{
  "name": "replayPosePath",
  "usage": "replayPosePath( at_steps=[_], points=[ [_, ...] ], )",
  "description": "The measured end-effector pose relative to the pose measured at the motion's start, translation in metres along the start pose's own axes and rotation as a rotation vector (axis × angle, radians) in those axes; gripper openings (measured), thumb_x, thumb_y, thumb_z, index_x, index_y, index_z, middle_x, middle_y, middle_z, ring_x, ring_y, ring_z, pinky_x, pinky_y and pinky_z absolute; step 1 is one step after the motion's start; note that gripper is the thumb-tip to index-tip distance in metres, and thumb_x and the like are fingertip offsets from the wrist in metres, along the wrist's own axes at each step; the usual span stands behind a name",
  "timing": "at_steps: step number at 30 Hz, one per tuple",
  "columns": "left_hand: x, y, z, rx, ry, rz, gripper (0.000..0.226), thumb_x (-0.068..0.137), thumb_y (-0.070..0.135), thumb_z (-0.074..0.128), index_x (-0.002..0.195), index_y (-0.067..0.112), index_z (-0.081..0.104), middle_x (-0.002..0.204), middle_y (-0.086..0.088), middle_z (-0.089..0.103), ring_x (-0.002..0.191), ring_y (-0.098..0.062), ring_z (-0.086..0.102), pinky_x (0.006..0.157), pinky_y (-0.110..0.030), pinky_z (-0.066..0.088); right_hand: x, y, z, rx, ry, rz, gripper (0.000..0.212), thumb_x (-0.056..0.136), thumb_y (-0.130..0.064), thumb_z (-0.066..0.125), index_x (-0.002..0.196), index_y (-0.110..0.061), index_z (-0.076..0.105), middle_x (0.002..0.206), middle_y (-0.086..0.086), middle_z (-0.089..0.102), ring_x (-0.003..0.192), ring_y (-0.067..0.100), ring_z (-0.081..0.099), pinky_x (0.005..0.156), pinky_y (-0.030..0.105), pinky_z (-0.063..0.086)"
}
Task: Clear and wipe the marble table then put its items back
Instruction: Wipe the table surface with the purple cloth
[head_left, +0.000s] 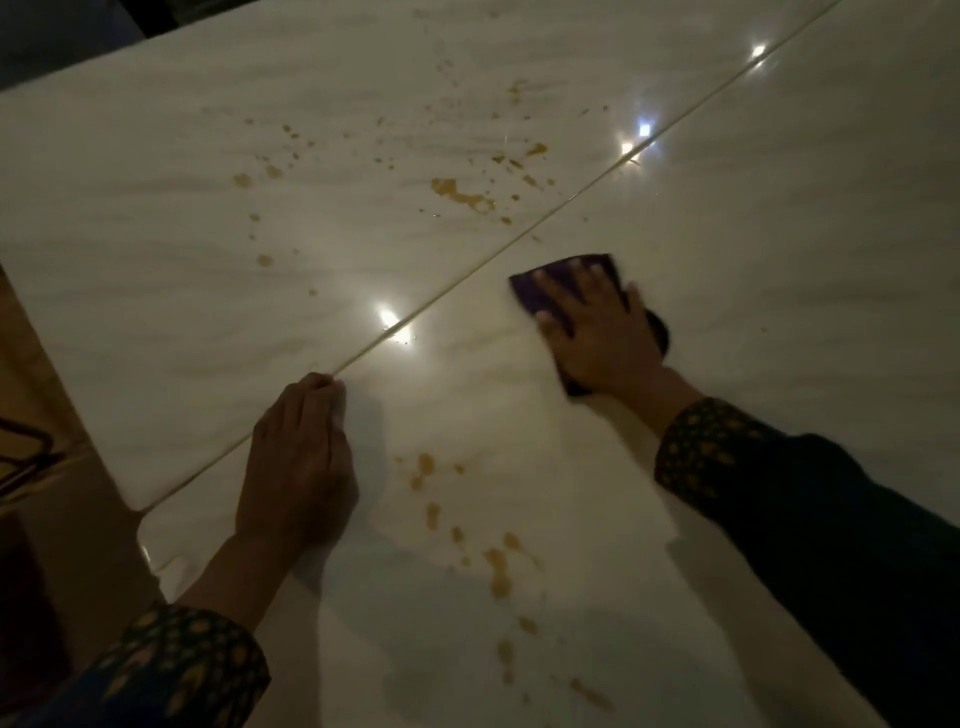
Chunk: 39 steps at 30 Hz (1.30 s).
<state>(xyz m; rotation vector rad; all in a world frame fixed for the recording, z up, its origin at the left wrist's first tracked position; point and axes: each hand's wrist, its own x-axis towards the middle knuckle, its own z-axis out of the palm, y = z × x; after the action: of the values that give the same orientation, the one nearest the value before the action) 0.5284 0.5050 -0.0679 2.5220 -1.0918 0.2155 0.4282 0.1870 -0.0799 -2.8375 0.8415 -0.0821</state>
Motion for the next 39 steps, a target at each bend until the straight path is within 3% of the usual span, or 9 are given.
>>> replayPosePath(
  at_steps=[4, 8, 13, 17, 23, 26, 31, 36, 39],
  points=[
    [0.002, 0.001, 0.000, -0.007, -0.014, -0.007, 0.033, 0.093, 0.008, 0.039, 0.122, 0.001, 0.052, 0.125, -0.016, 0.052, 0.116, -0.036, 0.050, 0.098, -0.045, 0.039, 0.045, 0.067, -0.019, 0.023, -0.041, 0.318, 0.058, 0.098, -0.056, 0.023, 0.152, -0.041, 0.008, 0.163, 0.006, 0.005, 0.149, 0.026, 0.000, 0.116, 0.059, -0.002],
    [0.006, 0.000, 0.000, -0.033, -0.041, -0.071, 0.030, 0.094, 0.012, 0.037, 0.121, 0.009, 0.050, 0.124, -0.007, 0.049, 0.114, -0.029, 0.049, 0.096, -0.037, 0.034, 0.080, 0.054, -0.021, 0.005, -0.083, 0.414, 0.064, 0.096, -0.062, 0.017, 0.153, -0.038, 0.000, 0.161, 0.015, -0.005, 0.147, 0.035, -0.008, 0.113, 0.064, -0.009],
    [0.008, 0.000, -0.002, -0.010, -0.076, -0.064, 0.036, 0.088, 0.011, 0.037, 0.122, 0.010, 0.050, 0.128, -0.007, 0.048, 0.118, -0.028, 0.049, 0.098, -0.038, 0.033, 0.081, -0.027, -0.005, 0.008, -0.074, 0.164, 0.063, 0.096, -0.062, 0.019, 0.153, -0.039, 0.002, 0.161, 0.018, -0.001, 0.147, 0.038, -0.005, 0.110, 0.067, -0.008],
    [0.008, 0.000, -0.002, -0.028, -0.069, -0.071, 0.036, 0.087, 0.011, 0.037, 0.120, 0.011, 0.051, 0.129, -0.006, 0.049, 0.118, -0.027, 0.049, 0.099, -0.037, 0.031, 0.031, -0.083, 0.009, -0.004, -0.077, -0.020, 0.063, 0.096, -0.062, 0.021, 0.153, -0.040, 0.005, 0.161, 0.015, 0.001, 0.148, 0.035, -0.003, 0.112, 0.062, -0.007],
    [0.003, 0.000, -0.005, 0.018, -0.047, -0.010, 0.033, 0.091, 0.008, 0.038, 0.121, 0.005, 0.051, 0.126, -0.014, 0.051, 0.116, -0.036, 0.051, 0.097, -0.047, 0.037, -0.093, -0.066, 0.016, 0.020, -0.036, -0.173, 0.058, 0.097, -0.060, 0.027, 0.152, -0.042, 0.015, 0.162, 0.005, 0.009, 0.149, 0.026, 0.006, 0.116, 0.056, 0.000],
    [0.001, 0.001, -0.005, -0.005, -0.042, -0.027, 0.038, 0.091, 0.009, 0.037, 0.125, -0.002, 0.053, 0.127, -0.023, 0.054, 0.118, -0.040, 0.051, 0.100, -0.051, 0.039, -0.136, -0.013, 0.005, -0.023, -0.033, -0.092, 0.056, 0.098, -0.060, 0.024, 0.150, -0.048, 0.008, 0.163, -0.004, 0.007, 0.150, 0.019, 0.005, 0.118, 0.052, 0.006],
    [-0.013, 0.002, 0.003, 0.004, -0.101, -0.121, 0.051, 0.092, 0.017, 0.028, 0.134, -0.006, 0.049, 0.139, -0.027, 0.047, 0.129, -0.041, 0.044, 0.110, -0.049, 0.032, -0.161, 0.063, -0.012, -0.056, -0.019, 0.249, 0.057, 0.097, -0.060, 0.020, 0.151, -0.046, 0.006, 0.163, -0.001, 0.006, 0.149, 0.022, 0.005, 0.117, 0.055, 0.004],
    [-0.043, 0.013, 0.001, 0.011, -0.166, -0.144, 0.057, 0.093, 0.017, 0.022, 0.143, -0.006, 0.037, 0.149, -0.025, 0.036, 0.139, -0.041, 0.032, 0.116, -0.049, 0.020, -0.213, 0.057, -0.007, -0.069, -0.008, 0.363, 0.061, 0.095, -0.061, 0.006, 0.153, -0.040, 0.002, 0.162, 0.007, 0.011, 0.149, 0.026, 0.006, 0.118, 0.056, 0.003],
    [-0.054, 0.019, -0.004, -0.015, -0.165, -0.172, 0.058, 0.093, 0.019, 0.021, 0.145, -0.002, 0.035, 0.153, -0.022, 0.032, 0.143, -0.037, 0.027, 0.118, -0.045, 0.015, -0.255, 0.054, -0.008, -0.057, 0.026, 0.346, 0.060, 0.097, -0.060, 0.011, 0.153, -0.039, 0.011, 0.161, 0.007, 0.017, 0.148, 0.026, 0.013, 0.117, 0.056, 0.009]
  ],
)
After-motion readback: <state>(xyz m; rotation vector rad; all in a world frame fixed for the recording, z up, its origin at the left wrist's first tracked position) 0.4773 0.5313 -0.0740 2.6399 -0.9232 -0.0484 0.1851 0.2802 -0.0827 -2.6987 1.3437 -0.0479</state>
